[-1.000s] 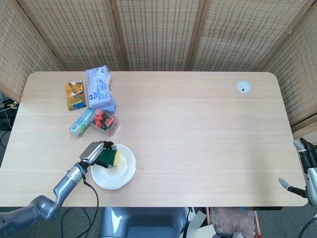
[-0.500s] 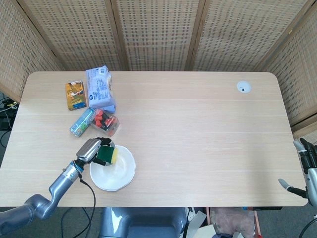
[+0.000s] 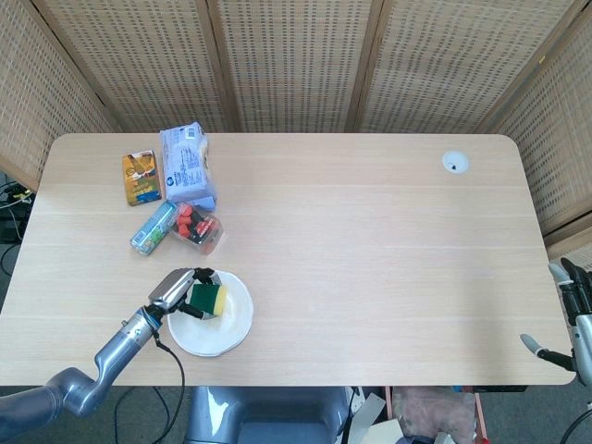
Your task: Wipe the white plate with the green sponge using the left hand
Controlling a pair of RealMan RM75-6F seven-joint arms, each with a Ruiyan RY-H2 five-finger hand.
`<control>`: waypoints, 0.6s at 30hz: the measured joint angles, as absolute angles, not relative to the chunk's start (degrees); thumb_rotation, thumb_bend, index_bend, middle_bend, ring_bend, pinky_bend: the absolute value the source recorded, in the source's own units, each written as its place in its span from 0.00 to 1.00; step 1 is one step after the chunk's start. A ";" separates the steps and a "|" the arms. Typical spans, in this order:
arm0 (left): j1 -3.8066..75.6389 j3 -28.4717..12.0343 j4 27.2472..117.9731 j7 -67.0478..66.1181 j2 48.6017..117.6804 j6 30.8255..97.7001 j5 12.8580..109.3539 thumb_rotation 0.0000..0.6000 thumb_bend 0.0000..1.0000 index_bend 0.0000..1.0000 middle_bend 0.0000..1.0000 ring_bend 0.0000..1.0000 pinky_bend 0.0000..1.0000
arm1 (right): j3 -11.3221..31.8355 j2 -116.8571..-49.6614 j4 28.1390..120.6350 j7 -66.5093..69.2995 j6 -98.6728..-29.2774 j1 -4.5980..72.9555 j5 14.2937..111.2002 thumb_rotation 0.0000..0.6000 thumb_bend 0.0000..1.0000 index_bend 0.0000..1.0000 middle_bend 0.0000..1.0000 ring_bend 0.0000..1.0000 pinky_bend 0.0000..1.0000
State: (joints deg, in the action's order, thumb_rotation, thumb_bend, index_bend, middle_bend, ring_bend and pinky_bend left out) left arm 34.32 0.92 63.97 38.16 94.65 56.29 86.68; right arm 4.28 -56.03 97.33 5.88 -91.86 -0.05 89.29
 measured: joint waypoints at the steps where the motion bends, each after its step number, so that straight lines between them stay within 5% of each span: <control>1: 34.21 0.94 63.32 38.79 94.97 56.23 86.57 1.00 0.00 0.53 0.44 0.38 0.34 | 4.29 -56.04 97.34 5.80 -91.84 -0.03 89.28 1.00 0.00 0.00 0.00 0.00 0.00; 18: 33.45 2.18 55.98 44.86 98.79 56.67 87.99 1.00 0.00 0.53 0.44 0.37 0.34 | 4.42 -55.97 97.43 6.04 -91.87 -0.02 89.02 1.00 0.00 0.00 0.00 0.00 0.00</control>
State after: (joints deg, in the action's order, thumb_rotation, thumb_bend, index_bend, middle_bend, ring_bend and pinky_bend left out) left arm 33.45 2.18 55.98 44.86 98.79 56.67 87.99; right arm 4.42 -55.97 97.43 6.04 -91.87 -0.02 89.02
